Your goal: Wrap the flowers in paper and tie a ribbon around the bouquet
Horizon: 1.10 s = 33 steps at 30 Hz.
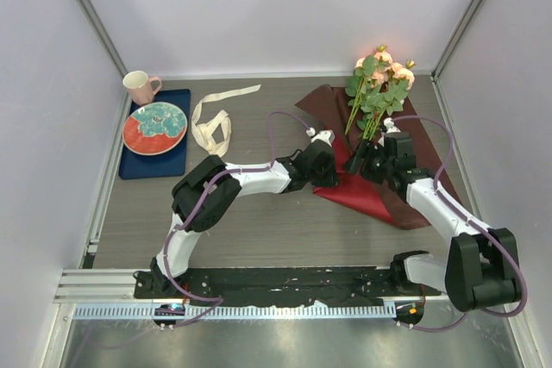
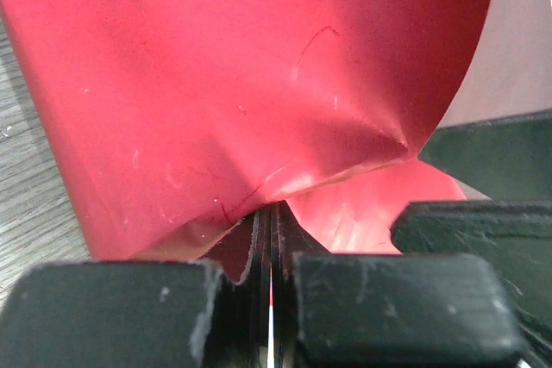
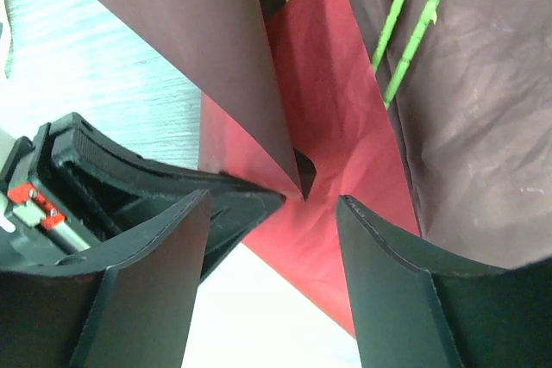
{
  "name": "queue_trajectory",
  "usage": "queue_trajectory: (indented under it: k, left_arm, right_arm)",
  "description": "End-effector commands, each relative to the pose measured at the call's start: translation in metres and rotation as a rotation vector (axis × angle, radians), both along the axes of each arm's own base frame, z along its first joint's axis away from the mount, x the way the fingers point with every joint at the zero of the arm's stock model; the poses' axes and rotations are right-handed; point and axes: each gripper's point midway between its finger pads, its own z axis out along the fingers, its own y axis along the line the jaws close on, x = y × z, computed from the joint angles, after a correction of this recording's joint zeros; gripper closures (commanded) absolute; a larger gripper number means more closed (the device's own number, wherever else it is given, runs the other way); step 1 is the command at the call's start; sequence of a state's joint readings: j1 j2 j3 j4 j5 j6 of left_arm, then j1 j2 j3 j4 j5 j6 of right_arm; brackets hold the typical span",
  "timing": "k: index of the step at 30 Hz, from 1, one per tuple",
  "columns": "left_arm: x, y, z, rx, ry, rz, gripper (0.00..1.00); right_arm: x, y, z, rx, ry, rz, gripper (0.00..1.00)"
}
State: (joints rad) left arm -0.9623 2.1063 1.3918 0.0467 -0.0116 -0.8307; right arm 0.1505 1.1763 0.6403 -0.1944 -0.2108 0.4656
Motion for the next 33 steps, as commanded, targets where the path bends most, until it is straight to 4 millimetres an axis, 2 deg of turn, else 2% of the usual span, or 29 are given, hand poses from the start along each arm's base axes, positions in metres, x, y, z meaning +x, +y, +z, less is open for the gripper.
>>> queue_trajectory:
  k: [1,3,4,5,7,8,10,11,13,14,16,18,19,20,22,23,25,28,29,30,32,33]
  left_arm:
    - [0.0,-0.009,0.017,-0.05,-0.02,-0.007,1.0]
    - [-0.004,-0.011,0.017,-0.06,-0.006,-0.029,1.0]
    - [-0.004,-0.011,0.017,-0.061,-0.007,-0.028,1.0]
    - [-0.004,-0.011,0.017,-0.06,-0.006,-0.029,1.0]
    - [-0.004,-0.012,0.017,-0.059,-0.007,-0.03,1.0]
    - [-0.004,-0.012,0.017,-0.059,-0.008,-0.031,1.0]
    - [-0.004,-0.012,0.016,-0.054,-0.006,-0.034,1.0]
    - [-0.004,-0.011,0.015,-0.051,-0.006,-0.037,1.0]
    - [-0.006,-0.012,0.015,-0.051,-0.002,-0.046,1.0]
    - [-0.007,-0.013,0.017,-0.055,-0.002,-0.054,1.0]
    - [-0.011,-0.014,0.02,-0.062,0.016,-0.078,0.98]
    - [-0.012,-0.014,0.024,-0.077,0.024,-0.096,0.89]
    - [-0.013,-0.013,0.032,-0.092,0.023,-0.106,0.77]
    - [-0.018,-0.012,0.033,-0.104,0.042,-0.124,0.71]
    - [-0.015,-0.01,0.054,-0.173,0.032,-0.136,0.57]
    - [-0.021,-0.006,0.056,-0.198,0.064,-0.149,0.54]
    - [-0.012,0.001,0.072,-0.259,0.052,-0.132,0.48]
    - [-0.006,0.016,0.089,-0.324,0.054,-0.101,0.48]
    - [0.002,0.026,0.086,-0.328,0.062,-0.073,0.49]
    - [0.005,0.027,0.089,-0.349,0.064,-0.074,0.5]
    - [0.012,0.028,0.087,-0.358,0.075,-0.072,0.6]
    - [0.013,0.025,0.076,-0.355,0.099,-0.081,0.63]
  right_arm:
    - [0.036,0.011,0.024,0.03,-0.117,0.032,0.33]
    - [0.052,0.013,0.03,0.047,-0.149,0.007,0.33]
    - [0.061,0.012,0.024,0.043,-0.144,-0.005,0.33]
    - [0.073,0.012,0.033,0.042,-0.167,-0.015,0.33]
    - [0.085,0.007,0.028,0.012,-0.155,-0.051,0.37]
    - [0.095,0.005,0.038,0.003,-0.174,-0.067,0.39]
    - [0.105,-0.004,0.037,-0.032,-0.174,-0.107,0.47]
    - [0.11,-0.007,0.043,-0.042,-0.179,-0.12,0.58]
    - [0.113,-0.016,0.034,-0.079,-0.139,-0.152,0.74]
    - [0.114,-0.019,0.033,-0.085,-0.129,-0.159,0.86]
    - [0.115,-0.027,0.027,-0.096,-0.114,-0.183,0.92]
    - [0.112,-0.038,0.02,-0.113,-0.094,-0.213,0.94]
    - [0.111,-0.042,0.017,-0.112,-0.087,-0.22,0.95]
    - [0.109,-0.045,0.012,-0.111,-0.074,-0.224,0.95]
    - [0.11,-0.049,0.009,-0.096,-0.061,-0.23,0.96]
    - [0.108,-0.047,0.005,-0.074,-0.046,-0.218,0.96]
    - [0.108,-0.045,0.001,-0.058,-0.035,-0.207,0.96]
    - [0.109,-0.037,0.003,-0.022,-0.041,-0.18,0.94]
    - [0.11,-0.036,0.002,-0.017,-0.039,-0.176,0.93]
    - [0.11,-0.036,0.003,-0.012,-0.038,-0.174,0.92]
    - [0.11,-0.037,0.002,-0.014,-0.036,-0.182,0.92]
    - [0.111,-0.038,0.002,-0.017,-0.037,-0.187,0.92]
